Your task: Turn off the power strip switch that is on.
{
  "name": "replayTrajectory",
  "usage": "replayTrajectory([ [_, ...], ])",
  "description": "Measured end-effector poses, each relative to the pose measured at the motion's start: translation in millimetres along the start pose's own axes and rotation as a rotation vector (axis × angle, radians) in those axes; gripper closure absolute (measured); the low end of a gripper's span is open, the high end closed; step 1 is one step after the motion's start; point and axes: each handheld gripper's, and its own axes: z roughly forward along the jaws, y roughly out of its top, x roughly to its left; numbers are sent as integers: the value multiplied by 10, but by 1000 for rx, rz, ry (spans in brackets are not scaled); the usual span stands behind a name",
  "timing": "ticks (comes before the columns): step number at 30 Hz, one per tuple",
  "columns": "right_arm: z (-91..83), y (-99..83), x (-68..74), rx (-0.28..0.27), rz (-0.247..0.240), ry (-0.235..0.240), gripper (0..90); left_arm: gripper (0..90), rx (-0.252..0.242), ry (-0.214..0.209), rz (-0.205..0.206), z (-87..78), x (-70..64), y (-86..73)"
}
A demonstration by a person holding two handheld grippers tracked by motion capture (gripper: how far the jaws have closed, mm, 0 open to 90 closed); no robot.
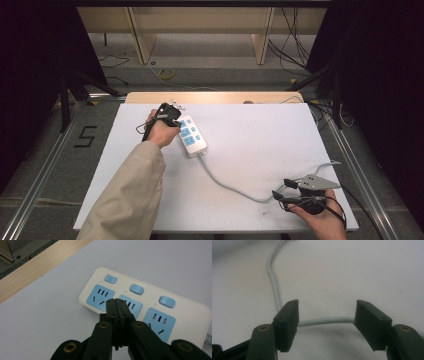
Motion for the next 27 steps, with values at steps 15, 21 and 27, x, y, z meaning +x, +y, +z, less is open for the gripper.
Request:
replayTrajectory([
  [15,-15,-16,-6,-1,2,-3,367,900,10,3,-17,105,38,72],
  [21,-27,-25,-6,2,5,-6,367,900,12,8,-10,130,52,73],
  [27,-35,-28,-4,-1,8,-8,367,900,19,11,-3,180,36,86],
])
